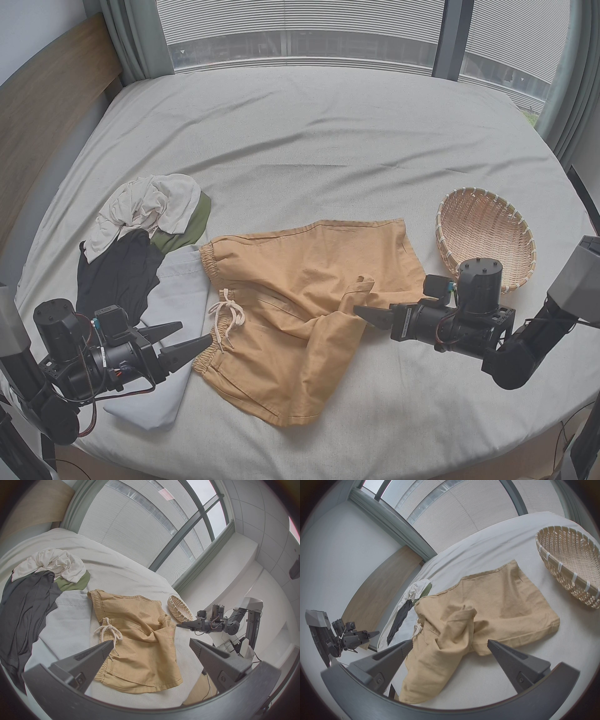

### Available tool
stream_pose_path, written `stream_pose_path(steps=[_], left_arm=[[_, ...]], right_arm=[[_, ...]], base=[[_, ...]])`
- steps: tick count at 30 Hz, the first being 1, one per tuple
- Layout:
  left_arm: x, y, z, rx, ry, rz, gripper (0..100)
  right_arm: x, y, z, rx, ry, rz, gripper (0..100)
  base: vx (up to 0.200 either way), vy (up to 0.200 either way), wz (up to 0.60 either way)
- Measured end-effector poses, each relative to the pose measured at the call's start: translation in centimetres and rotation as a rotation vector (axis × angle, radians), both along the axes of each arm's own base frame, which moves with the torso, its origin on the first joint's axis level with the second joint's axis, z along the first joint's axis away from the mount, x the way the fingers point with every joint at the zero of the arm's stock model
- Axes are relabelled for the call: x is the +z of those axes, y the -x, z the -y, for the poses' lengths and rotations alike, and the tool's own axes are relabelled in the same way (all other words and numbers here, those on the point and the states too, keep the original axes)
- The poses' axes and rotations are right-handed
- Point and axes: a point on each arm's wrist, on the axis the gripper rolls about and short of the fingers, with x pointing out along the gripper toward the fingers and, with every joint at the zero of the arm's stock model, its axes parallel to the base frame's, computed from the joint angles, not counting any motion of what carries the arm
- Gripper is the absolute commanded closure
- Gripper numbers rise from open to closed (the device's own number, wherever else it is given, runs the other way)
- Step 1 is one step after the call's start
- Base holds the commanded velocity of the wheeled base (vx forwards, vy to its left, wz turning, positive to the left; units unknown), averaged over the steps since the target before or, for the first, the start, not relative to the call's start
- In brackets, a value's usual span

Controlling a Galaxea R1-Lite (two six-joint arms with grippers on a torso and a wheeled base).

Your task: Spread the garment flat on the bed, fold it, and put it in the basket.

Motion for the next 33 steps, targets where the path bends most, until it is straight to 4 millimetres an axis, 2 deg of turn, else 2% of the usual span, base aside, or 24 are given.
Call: stream_pose_path(steps=[7,13,14,24,29,33], left_arm=[[0.0,0.1,0.1,-0.003,0.0,0.0,0],[0.1,0.2,0.0,-0.002,0.002,0.003,0],[0.2,0.3,0.0,-0.001,0.002,0.003,0],[0.1,0.5,-0.2,0.008,0.0,-0.004,0],[0.1,0.5,-0.3,0.011,0.0,-0.006,0],[0.1,0.5,-0.3,0.011,0.0,-0.007,0]], right_arm=[[-3.0,0.3,-1.3,0.037,0.038,-0.081,0],[-4.5,0.3,-2.6,0.069,0.053,-0.109,0],[-4.8,0.3,-3.0,0.076,0.054,-0.113,100],[-5.1,0.6,-5.1,0.104,0.009,-0.15,100],[-3.8,1.0,-5.8,0.12,-0.003,-0.141,100],[-2.4,0.3,-6.5,0.127,-0.021,-0.117,100]], base=[[0.0,0.0,0.0],[0.0,0.0,0.0],[0.0,0.0,0.0],[0.0,0.0,0.0],[0.0,0.0,0.0],[0.0,0.0,0.0]])
